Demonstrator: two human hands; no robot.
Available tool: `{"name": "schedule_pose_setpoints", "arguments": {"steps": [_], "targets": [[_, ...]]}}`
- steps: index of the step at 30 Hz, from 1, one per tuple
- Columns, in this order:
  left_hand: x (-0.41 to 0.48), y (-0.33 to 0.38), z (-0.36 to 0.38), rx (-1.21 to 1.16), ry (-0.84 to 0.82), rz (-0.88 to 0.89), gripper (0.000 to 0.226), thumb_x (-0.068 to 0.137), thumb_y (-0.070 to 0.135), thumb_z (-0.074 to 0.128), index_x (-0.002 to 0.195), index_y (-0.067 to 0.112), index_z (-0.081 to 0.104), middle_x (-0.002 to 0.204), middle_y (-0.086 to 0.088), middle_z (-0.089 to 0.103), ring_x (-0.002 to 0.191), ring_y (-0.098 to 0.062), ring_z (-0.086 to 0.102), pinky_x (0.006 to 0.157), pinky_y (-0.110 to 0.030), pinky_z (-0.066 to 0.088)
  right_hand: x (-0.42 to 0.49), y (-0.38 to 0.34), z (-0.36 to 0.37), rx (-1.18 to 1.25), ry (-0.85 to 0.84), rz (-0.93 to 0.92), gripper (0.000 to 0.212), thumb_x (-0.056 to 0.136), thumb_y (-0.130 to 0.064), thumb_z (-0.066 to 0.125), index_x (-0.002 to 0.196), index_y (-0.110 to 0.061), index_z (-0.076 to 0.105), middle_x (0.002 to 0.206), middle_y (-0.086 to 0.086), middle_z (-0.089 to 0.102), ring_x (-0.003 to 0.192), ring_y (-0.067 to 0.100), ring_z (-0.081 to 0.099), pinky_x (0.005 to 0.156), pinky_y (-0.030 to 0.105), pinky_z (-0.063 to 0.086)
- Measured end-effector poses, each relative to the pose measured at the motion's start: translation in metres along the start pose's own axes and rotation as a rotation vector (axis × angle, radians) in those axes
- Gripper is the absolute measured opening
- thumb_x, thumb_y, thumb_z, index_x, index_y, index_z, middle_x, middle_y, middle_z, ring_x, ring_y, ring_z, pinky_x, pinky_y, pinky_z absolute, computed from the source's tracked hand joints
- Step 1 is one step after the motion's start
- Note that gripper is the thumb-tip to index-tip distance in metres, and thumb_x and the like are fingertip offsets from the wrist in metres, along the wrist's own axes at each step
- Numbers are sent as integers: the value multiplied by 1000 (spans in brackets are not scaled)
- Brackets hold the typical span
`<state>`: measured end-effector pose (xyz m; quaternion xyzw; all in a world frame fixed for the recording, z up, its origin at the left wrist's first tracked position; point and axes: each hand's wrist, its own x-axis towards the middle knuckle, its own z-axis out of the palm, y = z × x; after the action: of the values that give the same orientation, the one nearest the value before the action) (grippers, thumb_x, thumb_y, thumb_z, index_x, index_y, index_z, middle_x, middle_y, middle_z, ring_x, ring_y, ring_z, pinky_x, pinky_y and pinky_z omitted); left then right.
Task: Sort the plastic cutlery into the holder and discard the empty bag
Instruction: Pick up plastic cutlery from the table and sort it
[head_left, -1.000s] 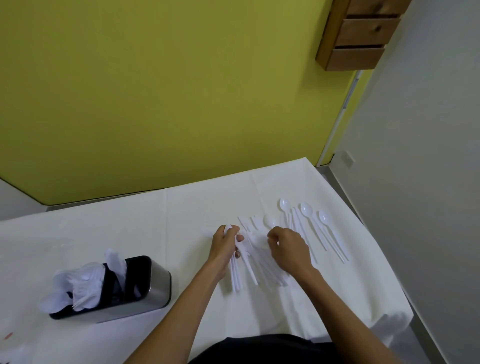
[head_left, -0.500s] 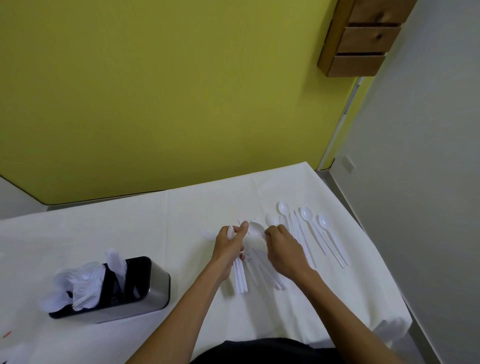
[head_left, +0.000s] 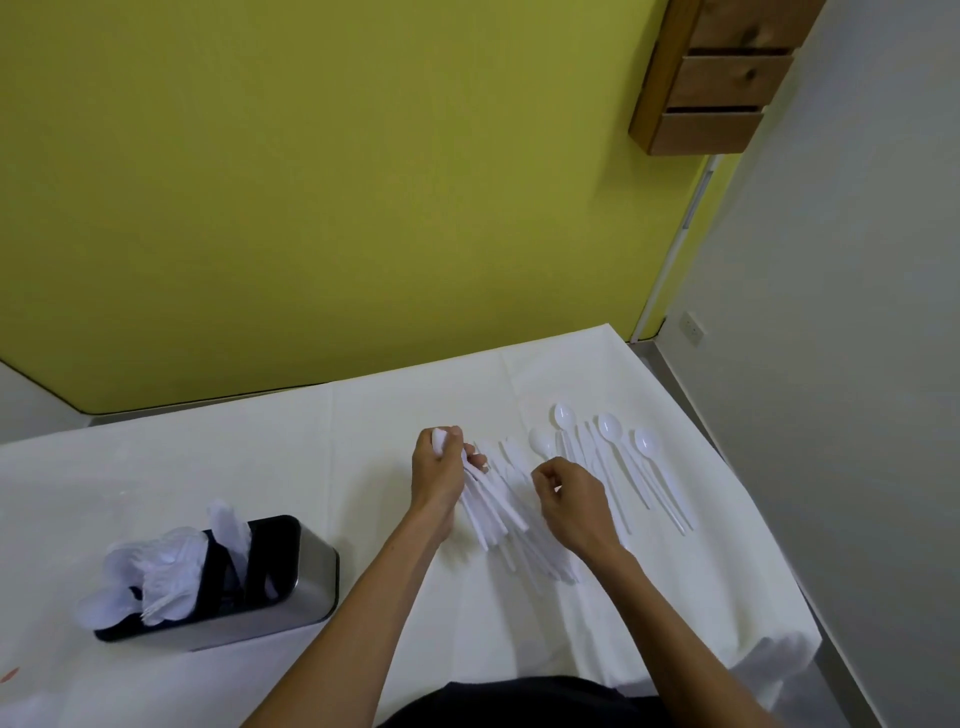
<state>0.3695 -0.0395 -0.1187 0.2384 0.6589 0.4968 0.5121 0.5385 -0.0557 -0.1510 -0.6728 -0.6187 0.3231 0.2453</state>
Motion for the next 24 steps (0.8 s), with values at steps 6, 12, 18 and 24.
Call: {"name": "schedule_pose_setpoints", "arguments": {"steps": [6,12,18,24], "targets": [[-1,19,4,-253,122,38,23,102,30,56,100,7,54,82,-5,49,62,-13,56,67,-30,60,-5,-27,2,582,-41,376,32,105,-33,41,107,-13,65,105,1,70,95,19,68,87,40,57],[-18,31,2,-222,137,152,30,105,39,46,88,14,46,46,12,46,44,-8,54,77,-41,55,-19,-82,33,1194,-366,601,36,108,-24,32,119,0,57,128,25,62,115,39,64,101,53,50],[-44,48,-59,96,198,446,30,99,41,58,91,14,48,67,0,69,67,-12,70,71,-32,53,-21,-121,45,1248,-415,542,32,95,7,32,100,15,63,115,31,67,113,39,63,107,51,46],[-60,84,-160,164,419,595,23,102,35,55,93,15,50,70,8,69,70,-10,67,71,-30,52,-46,-193,95,989,-513,257,26,98,-8,47,104,1,71,104,10,72,99,25,66,98,44,53]]}}
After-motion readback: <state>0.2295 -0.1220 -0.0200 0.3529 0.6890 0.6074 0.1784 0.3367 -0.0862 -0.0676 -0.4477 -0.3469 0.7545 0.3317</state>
